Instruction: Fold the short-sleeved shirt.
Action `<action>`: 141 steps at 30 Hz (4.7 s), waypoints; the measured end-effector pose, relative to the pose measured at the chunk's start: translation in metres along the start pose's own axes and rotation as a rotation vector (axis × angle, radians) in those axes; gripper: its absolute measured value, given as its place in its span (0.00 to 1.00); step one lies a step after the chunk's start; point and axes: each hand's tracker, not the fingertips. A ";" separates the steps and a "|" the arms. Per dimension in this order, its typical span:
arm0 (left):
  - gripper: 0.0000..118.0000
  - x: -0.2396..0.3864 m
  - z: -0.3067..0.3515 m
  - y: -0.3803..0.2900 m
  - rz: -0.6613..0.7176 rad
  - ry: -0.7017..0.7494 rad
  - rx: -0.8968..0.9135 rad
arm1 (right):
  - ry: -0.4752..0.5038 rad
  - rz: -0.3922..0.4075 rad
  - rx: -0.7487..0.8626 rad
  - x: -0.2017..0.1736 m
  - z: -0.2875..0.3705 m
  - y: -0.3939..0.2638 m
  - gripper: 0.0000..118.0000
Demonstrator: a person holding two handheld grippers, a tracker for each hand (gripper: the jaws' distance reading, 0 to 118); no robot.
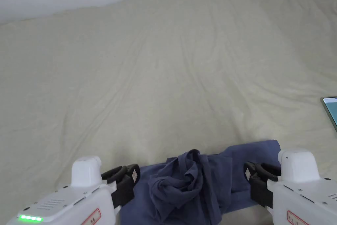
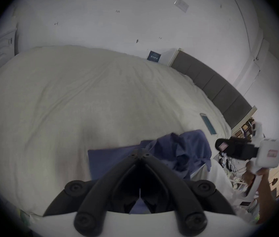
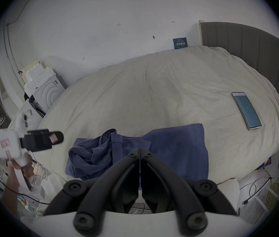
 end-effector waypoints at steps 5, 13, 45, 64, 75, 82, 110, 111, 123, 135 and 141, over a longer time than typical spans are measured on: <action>0.00 0.008 -0.018 -0.033 0.023 -0.007 -0.063 | 0.015 0.012 -0.010 -0.005 -0.002 0.000 0.04; 0.00 0.018 -0.038 -0.044 0.036 -0.041 -0.136 | 0.035 0.024 -0.021 -0.008 -0.007 0.001 0.04; 0.00 0.053 -0.013 -0.015 -0.014 -0.159 -0.039 | 0.036 0.024 -0.011 -0.013 -0.007 0.012 0.04; 0.86 -0.062 0.000 -0.055 0.280 -0.015 -0.110 | 0.046 0.141 -0.006 -0.072 -0.022 0.019 0.04; 0.75 -0.057 -0.014 -0.047 0.259 -0.133 -0.093 | 0.059 0.136 -0.053 -0.070 -0.031 0.012 0.04; 0.15 -0.071 -0.048 -0.066 0.373 -0.188 -0.095 | 0.065 0.131 -0.059 -0.068 -0.031 0.012 0.04; 0.10 -0.125 0.036 -0.038 0.350 -0.006 -0.004 | 0.047 0.113 -0.057 -0.059 -0.027 0.016 0.04; 0.10 -0.134 0.046 -0.037 0.367 0.019 0.014 | 0.045 0.114 -0.056 -0.059 -0.027 0.016 0.04; 0.11 -0.128 0.124 0.002 0.320 0.106 0.062 | 0.068 0.136 -0.045 -0.066 -0.027 0.014 0.04; 0.11 -0.049 0.060 0.031 0.212 -0.155 -0.095 | 0.058 0.096 -0.035 -0.046 -0.016 0.009 0.04; 0.11 0.017 -0.062 0.040 0.193 -0.187 -0.227 | 0.029 0.056 -0.020 -0.029 -0.008 0.010 0.04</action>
